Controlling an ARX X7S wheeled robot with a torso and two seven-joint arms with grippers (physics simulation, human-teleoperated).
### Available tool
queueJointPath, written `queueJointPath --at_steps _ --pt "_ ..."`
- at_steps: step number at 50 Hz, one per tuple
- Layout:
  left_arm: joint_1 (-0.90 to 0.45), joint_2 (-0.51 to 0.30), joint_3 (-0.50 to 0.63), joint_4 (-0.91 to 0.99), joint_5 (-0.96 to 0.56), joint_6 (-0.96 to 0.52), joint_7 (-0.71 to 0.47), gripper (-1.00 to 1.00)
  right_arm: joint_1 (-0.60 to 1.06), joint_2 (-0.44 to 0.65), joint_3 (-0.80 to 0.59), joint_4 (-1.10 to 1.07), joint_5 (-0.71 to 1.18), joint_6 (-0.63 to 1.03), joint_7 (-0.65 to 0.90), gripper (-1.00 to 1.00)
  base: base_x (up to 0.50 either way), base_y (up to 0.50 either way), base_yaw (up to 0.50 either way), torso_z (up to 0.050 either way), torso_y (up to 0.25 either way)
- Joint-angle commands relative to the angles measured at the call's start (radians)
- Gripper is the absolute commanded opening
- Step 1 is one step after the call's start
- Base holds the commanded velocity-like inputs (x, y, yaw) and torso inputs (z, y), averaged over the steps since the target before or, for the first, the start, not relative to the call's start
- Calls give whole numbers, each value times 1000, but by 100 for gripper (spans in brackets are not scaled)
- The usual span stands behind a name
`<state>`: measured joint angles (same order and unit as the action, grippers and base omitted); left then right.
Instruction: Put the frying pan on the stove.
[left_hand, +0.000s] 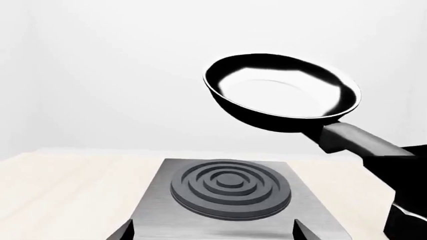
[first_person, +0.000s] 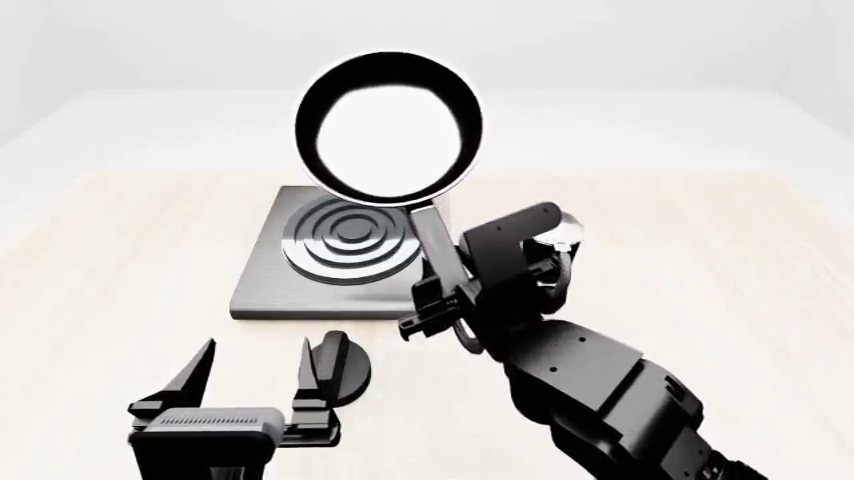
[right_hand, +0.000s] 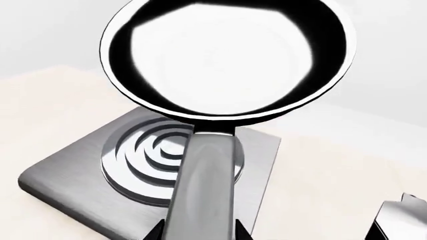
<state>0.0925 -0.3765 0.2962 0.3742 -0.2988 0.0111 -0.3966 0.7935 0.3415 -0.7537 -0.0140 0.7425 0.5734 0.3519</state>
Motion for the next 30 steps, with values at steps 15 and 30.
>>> queueJointPath --at_steps 15,30 --pt "-1 -6 1 -1 -3 5 -6 100 93 -42 -5 104 -73 3 -84 -100 0 0 0 1 2" --pt "-3 -8 5 -2 -4 5 -8 100 105 -65 -22 165 -72 -2 -120 -100 0 0 0 0 2"
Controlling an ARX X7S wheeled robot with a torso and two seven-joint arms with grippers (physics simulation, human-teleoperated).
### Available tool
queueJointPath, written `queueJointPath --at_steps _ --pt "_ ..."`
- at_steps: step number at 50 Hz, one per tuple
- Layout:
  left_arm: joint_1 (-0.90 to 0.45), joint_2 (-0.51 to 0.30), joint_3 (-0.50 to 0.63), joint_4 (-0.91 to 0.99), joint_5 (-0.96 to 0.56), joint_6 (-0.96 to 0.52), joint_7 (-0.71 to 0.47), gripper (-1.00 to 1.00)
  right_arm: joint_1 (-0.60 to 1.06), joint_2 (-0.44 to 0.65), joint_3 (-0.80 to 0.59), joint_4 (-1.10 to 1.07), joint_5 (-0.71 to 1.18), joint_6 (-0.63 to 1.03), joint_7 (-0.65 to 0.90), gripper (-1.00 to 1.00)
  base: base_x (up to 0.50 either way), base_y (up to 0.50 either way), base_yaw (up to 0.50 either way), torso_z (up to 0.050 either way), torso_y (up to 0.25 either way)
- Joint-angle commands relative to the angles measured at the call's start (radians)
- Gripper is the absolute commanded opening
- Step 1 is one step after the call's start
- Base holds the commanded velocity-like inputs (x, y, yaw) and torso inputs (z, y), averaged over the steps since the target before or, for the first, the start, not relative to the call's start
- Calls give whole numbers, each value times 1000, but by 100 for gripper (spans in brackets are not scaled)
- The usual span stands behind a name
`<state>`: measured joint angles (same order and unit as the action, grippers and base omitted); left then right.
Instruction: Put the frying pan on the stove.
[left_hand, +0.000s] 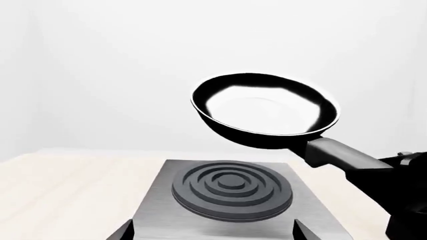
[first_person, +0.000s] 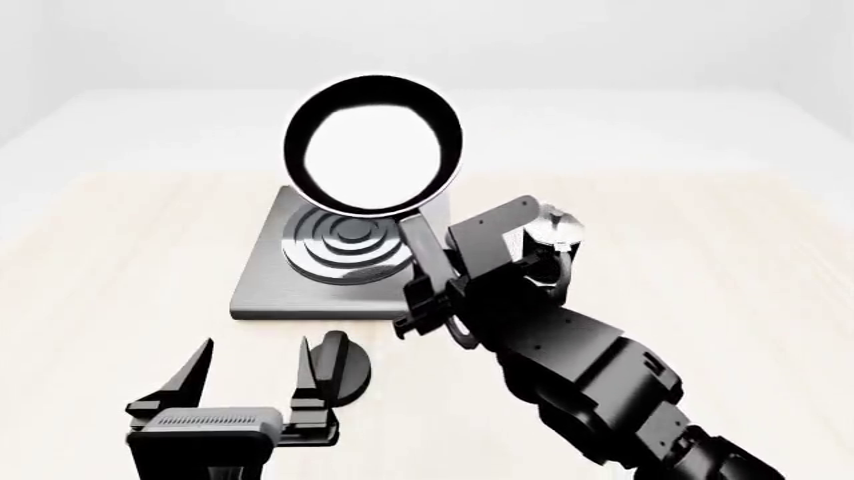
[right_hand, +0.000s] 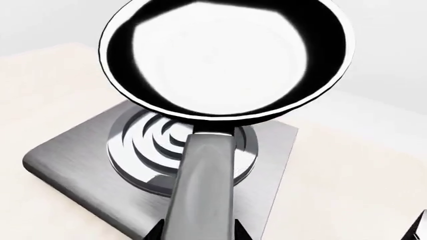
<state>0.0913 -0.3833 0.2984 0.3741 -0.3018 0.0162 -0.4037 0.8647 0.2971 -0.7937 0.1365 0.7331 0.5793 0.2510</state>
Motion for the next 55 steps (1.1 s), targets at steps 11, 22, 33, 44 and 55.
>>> queueJointPath --at_steps 11,22,33,44,55 --pt "-2 -4 4 0 -3 0 -4 100 43 -32 5 31 -63 4 -23 -100 0 0 0 1 2" --pt "-3 -5 4 -2 -5 4 -7 100 45 -61 -13 105 -84 -29 -47 -100 0 0 0 1 2" --pt "-7 -6 3 -8 -8 8 -7 100 54 -93 -23 211 -106 -75 -77 -100 0 0 0 0 2" --pt "-11 -6 5 -16 -10 11 -7 100 64 -113 -39 264 -122 -97 -95 -100 0 0 0 1 2" --pt "-12 -8 6 -14 -13 9 -10 100 74 -126 -51 297 -131 -108 -106 -100 0 0 0 0 2"
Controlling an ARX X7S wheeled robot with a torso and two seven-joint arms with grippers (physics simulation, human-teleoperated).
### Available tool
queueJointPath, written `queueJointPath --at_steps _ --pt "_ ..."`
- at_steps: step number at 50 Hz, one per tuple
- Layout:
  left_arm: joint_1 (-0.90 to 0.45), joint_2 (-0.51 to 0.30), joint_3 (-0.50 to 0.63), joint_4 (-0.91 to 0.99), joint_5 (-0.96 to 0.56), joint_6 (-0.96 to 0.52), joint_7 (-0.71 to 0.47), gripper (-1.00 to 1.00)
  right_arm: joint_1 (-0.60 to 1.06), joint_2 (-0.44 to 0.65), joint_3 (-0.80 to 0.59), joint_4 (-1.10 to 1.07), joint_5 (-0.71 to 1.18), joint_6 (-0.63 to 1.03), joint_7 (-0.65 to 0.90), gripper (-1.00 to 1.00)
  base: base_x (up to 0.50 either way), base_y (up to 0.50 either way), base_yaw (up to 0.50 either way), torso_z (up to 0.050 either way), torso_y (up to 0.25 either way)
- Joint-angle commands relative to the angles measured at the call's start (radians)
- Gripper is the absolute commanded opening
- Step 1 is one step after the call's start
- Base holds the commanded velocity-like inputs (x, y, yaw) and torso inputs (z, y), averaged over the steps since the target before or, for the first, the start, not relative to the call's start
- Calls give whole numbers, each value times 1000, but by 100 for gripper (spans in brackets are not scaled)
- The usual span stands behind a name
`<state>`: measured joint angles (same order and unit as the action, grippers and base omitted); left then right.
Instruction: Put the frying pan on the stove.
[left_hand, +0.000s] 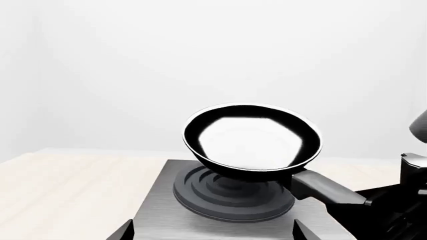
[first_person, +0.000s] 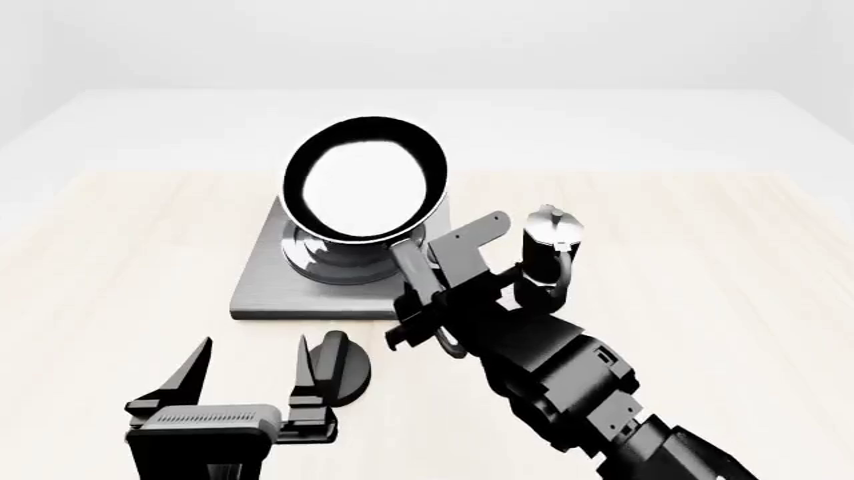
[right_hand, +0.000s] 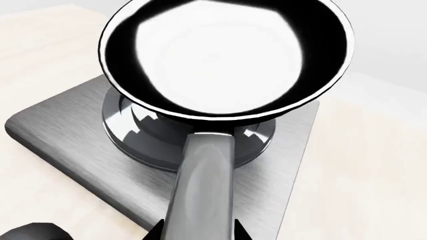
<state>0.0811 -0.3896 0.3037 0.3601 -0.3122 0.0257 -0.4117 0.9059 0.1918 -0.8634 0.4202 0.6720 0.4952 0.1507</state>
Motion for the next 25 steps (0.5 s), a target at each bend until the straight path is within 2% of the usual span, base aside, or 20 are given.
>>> queueJointPath --at_steps 1,25 --pt "-1 -2 1 1 -3 0 -3 100 33 -22 19 15 -70 -25 -6 -100 0 0 0 0 10" --pt "-3 -5 5 -4 -4 4 -6 100 26 -50 1 87 -82 -68 -27 -100 0 0 0 0 2"
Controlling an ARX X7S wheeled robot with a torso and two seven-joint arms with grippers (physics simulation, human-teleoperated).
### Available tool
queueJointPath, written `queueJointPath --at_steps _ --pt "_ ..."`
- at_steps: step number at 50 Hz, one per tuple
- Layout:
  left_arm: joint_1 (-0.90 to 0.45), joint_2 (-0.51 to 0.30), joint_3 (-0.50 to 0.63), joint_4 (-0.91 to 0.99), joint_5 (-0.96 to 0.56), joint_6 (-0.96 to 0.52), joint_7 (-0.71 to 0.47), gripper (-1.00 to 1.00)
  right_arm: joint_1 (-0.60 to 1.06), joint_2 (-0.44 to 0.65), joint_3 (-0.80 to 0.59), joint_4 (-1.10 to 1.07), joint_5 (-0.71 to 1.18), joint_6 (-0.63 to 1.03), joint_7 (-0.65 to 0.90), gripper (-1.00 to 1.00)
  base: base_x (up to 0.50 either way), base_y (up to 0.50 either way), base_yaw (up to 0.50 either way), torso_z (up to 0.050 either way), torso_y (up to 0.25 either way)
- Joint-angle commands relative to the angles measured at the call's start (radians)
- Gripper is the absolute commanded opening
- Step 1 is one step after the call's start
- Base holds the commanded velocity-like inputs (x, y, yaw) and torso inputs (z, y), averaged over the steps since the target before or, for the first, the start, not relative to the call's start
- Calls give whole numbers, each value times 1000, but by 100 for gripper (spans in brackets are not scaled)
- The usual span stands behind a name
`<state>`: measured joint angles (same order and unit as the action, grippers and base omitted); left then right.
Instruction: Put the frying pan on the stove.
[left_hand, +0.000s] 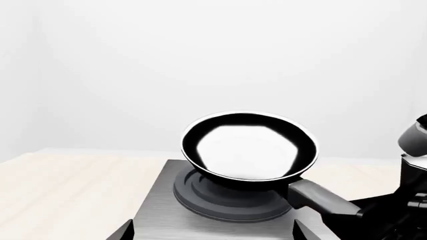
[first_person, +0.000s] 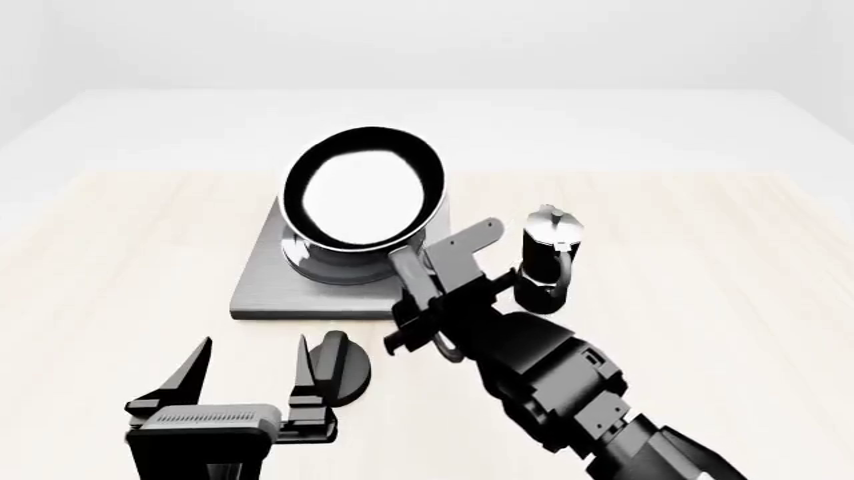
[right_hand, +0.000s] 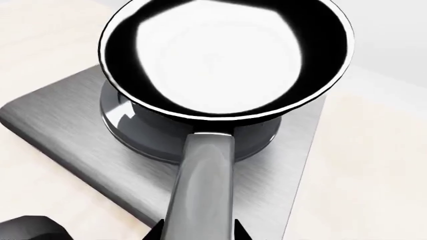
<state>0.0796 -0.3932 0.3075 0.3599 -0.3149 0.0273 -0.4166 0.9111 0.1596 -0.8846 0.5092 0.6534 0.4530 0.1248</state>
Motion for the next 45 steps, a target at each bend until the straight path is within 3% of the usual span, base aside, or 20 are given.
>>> queueJointPath --at_steps 1,36,37,45 --pt "-2 -1 1 -6 -2 3 -1 100 20 -19 21 1 -64 -28 -2 -100 0 0 0 0 0" --pt "-4 -6 8 -5 -1 6 -8 100 30 -41 -2 50 -67 -51 -23 -100 0 0 0 1 2" --pt "-5 -6 7 -5 -2 6 -9 100 30 -42 1 51 -75 -58 -3 100 0 0 0 0 0" --pt "-6 -7 10 -6 17 7 -20 100 32 -35 -10 31 -71 -43 -8 100 0 0 0 0 0"
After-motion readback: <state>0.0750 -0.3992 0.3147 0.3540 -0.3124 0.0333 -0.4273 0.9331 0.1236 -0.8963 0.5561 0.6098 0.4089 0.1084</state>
